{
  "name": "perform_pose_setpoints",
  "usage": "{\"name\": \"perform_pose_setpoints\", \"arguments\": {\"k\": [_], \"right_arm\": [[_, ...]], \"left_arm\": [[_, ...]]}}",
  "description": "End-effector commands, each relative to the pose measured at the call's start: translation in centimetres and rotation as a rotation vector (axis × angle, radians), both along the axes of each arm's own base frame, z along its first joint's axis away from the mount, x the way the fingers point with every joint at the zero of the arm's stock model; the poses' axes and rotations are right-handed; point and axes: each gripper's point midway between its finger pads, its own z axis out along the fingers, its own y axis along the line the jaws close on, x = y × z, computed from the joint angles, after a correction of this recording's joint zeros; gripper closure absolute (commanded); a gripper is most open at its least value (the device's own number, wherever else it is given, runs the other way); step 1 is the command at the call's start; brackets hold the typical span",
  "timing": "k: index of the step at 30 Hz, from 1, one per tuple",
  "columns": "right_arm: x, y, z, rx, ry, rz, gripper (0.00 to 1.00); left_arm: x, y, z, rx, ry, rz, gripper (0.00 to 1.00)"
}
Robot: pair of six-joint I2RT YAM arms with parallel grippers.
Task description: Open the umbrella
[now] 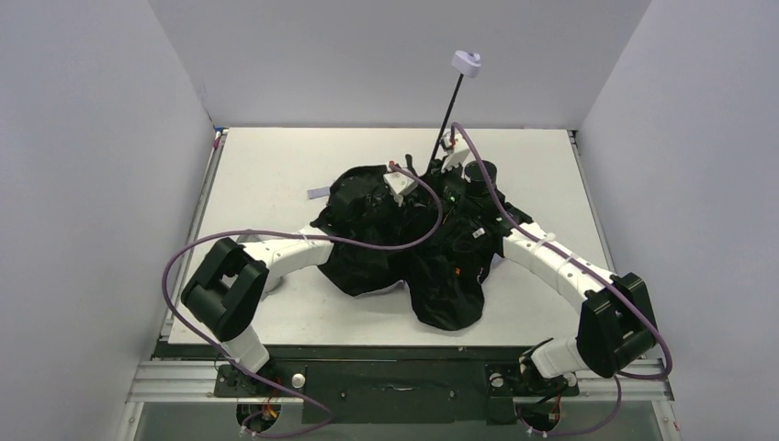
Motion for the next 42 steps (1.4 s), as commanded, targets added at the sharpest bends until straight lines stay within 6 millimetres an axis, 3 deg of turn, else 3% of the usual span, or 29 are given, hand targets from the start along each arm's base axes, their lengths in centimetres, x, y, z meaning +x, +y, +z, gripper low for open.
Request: {"name": "perform_pose_setpoints", "arguments": {"k": [1,4,8,10,22,31,34,41,42], "right_arm": [[0.1,1.0,8.0,0.123,-0.160,0.038,1.00],[0.9,0.4,9.7,0.145,-0.174,0.024,1.00],[1.2,0.2,13.0,0.199,-0.205,0.036,1.00],[1.0,0.3,13.6,0.210,-0.209,0.046,1.00],[-0.1,0.4,16.9,0.223,-0.286,0.075,1.00],[-1.3,-0.2,19.7,0.250,-0.344,0.058,1.00],[-1.5,-0.7,19.5,0.236,-0.359,0.046,1.00],[-2.1,-1.5,15.2,0.150,-0.349,0.035,1.00],[-2.5,-1.7,15.2,0.147,-0.363,0.035,1.00]], "left_arm": [[1.5,2.0,-2.9,0.093,0.068,0.051,0.75],[0.0,3.4,-6.4,0.169,0.126,0.039,0.74],[-0.3,4.8,-9.5,0.243,0.201,0.065,0.74],[-0.2,5.3,-10.9,0.275,0.235,0.080,0.75],[-1.8,6.3,-16.5,0.368,0.390,0.118,0.70],[-2.7,7.6,-19.4,0.452,0.421,0.153,0.69],[-3.1,8.4,-20.4,0.488,0.418,0.163,0.71],[-4.5,7.5,-21.3,0.484,0.355,0.123,0.78],[-4.8,7.3,-21.5,0.477,0.342,0.116,0.78]]}}
